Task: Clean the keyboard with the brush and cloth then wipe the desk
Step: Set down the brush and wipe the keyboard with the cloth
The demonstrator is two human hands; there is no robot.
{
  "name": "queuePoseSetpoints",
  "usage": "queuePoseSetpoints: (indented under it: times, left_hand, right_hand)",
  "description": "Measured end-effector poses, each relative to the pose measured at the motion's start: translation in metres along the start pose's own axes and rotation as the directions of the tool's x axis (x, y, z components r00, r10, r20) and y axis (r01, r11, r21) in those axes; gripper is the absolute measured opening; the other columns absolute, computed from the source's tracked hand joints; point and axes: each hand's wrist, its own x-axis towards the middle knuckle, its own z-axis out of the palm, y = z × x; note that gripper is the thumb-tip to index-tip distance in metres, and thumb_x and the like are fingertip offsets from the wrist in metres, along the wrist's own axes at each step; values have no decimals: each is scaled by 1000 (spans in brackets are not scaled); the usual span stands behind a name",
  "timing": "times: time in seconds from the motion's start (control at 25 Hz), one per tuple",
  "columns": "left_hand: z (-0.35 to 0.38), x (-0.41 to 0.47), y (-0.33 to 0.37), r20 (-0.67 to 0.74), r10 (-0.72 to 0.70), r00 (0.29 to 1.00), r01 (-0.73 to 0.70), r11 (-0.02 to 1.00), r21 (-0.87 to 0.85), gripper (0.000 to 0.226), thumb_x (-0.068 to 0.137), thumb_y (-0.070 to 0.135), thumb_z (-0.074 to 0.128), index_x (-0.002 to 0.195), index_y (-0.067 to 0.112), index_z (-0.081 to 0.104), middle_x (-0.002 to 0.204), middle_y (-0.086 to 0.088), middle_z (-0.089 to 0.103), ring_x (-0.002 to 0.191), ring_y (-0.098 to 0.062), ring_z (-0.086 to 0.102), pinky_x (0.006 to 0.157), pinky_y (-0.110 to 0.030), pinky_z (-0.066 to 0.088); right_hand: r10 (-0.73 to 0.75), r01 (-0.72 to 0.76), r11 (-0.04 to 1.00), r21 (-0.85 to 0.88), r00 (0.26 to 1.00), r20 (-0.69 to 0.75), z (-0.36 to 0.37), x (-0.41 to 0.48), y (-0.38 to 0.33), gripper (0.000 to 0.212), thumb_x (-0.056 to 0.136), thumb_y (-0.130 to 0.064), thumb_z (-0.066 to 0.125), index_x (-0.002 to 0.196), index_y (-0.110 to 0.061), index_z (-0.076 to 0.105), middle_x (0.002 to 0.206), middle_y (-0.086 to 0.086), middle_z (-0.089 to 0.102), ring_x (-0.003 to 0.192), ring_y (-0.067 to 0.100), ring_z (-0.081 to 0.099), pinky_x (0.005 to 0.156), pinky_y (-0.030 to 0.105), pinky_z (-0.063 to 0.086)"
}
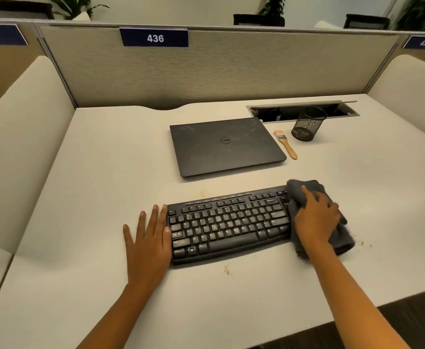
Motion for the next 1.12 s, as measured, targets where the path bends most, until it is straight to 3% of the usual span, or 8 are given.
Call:
queuePoseSetpoints:
  times: [0.08, 0.24, 0.4, 0.52, 0.6, 0.76, 0.96, 1.12]
  left_hand:
    - [0, 0, 1, 1, 2, 1000, -2, 1000, 6, 61, 98, 45, 5, 155, 28, 18, 160, 4, 24, 149, -22, 18, 118, -53, 3]
    - [1, 0, 0, 6, -15, 1000, 15, 1000, 8, 61, 98, 43, 6, 155, 28, 20, 160, 4, 25, 149, -23, 20, 118, -54, 4]
    - [-1, -1, -3, 68, 108, 992, -115, 987, 113, 59, 98, 35, 20, 152, 15, 32, 156, -9, 35, 143, -37, 31, 109, -66, 19]
    - [-3, 2, -1, 44, 12, 999, -15, 998, 58, 60, 98, 41, 9, 155, 25, 21, 159, 0, 28, 148, -27, 22, 116, -58, 9]
    - [-2, 0, 1, 23, -14, 1000, 13, 1000, 15, 62, 96, 45, 3, 155, 31, 15, 161, 6, 21, 150, -21, 16, 118, -51, 0]
    - [-2, 0, 0, 29, -11, 1000, 11, 1000, 13, 62, 96, 46, 2, 155, 32, 14, 161, 6, 21, 150, -20, 15, 118, -51, 0]
    - [-2, 0, 0, 34, -14, 999, 13, 1000, 21, 62, 97, 46, 3, 155, 31, 13, 161, 6, 22, 150, -21, 16, 118, -52, 1]
    - [-3, 0, 1, 42, -24, 999, 23, 1000, 2, 63, 94, 48, -1, 155, 34, 8, 162, 8, 17, 151, -18, 9, 118, -49, -5]
  right_hand:
    - [-2, 2, 1000, 3, 1000, -18, 5, -19, -23, 54, 91, -14, 58, 143, -20, 43, 139, 15, 48, 116, 40, 44, 94, 48, 41]
    - [-355, 359, 916, 179, 933, -52, 23, -87, -109, 57, 82, -2, 64, 134, -24, 54, 122, 2, 63, 94, 23, 56, 75, 31, 48]
    - [-761, 748, 626, 219, 648, -39, 31, -131, -149, 52, 81, -14, 63, 130, -28, 57, 123, 2, 61, 96, 25, 54, 76, 35, 49]
    - [-832, 828, 544, 136, 553, -41, 28, -104, -120, 53, 82, -11, 59, 130, -33, 57, 126, 1, 58, 96, 26, 52, 74, 35, 45]
    - [-796, 796, 601, 73, 604, -36, 23, -72, -84, 51, 82, -10, 52, 126, -34, 60, 123, 1, 60, 91, 27, 52, 71, 34, 43]
    - [-545, 545, 838, -13, 838, -36, 6, 3, 15, 38, 92, -34, 51, 130, -34, 58, 122, 7, 60, 97, 33, 51, 77, 40, 44]
    - [-30, 28, 998, -62, 999, -18, 2, 47, 54, 51, 94, -6, 46, 141, -25, 46, 133, 17, 51, 109, 41, 44, 89, 49, 38]
    - [-534, 519, 838, 168, 843, 59, 8, 27, 37, 45, 95, -24, 43, 140, -26, 48, 130, 8, 54, 114, 28, 48, 94, 42, 44]
